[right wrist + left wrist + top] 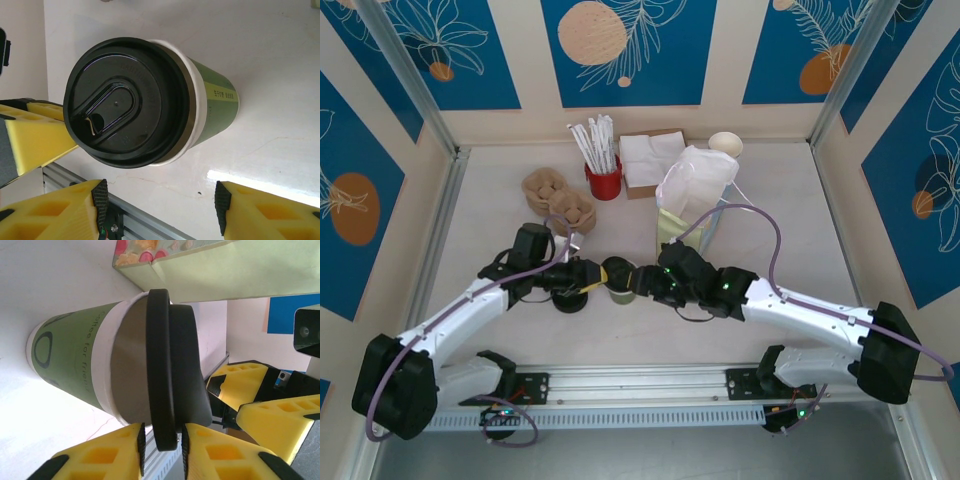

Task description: Pack the takeout coffee

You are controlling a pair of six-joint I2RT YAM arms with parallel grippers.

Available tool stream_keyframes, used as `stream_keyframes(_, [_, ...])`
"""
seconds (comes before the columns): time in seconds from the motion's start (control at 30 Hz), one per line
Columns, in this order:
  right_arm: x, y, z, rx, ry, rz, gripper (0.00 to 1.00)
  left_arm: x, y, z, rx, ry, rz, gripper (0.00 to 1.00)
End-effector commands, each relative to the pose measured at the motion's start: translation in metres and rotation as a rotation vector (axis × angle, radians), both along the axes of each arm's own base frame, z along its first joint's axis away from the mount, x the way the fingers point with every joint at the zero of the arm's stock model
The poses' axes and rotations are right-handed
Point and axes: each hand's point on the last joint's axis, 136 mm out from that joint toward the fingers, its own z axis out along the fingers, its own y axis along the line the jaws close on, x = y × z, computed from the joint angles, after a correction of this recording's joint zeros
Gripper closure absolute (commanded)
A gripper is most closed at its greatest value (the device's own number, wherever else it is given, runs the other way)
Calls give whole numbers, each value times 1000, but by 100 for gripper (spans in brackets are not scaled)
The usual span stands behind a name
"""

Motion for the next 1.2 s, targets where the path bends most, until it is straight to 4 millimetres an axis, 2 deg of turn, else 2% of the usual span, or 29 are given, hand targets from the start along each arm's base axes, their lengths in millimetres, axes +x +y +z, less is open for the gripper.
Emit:
stream_keyframes(0.0, [12, 4, 12, 25, -24, -44, 39, 0, 0, 0, -15, -11, -21, 71])
stream_keyframes(0.5, [22, 12, 13, 5, -33, -40, 39, -3, 2, -13, 18, 5, -42, 65])
stream_keyframes(0.87, [23, 8, 10, -19, -29, -58, 39, -7, 5, -24, 35, 19, -44, 62])
stream_keyframes(1.07, [24, 7, 9, -29, -32, -59, 39, -6, 3, -16, 28, 2, -49, 61])
stream_keyframes(1.17, [24, 6, 7, -38, -30, -60, 39, -6, 4, -6, 35, -19, -62, 54])
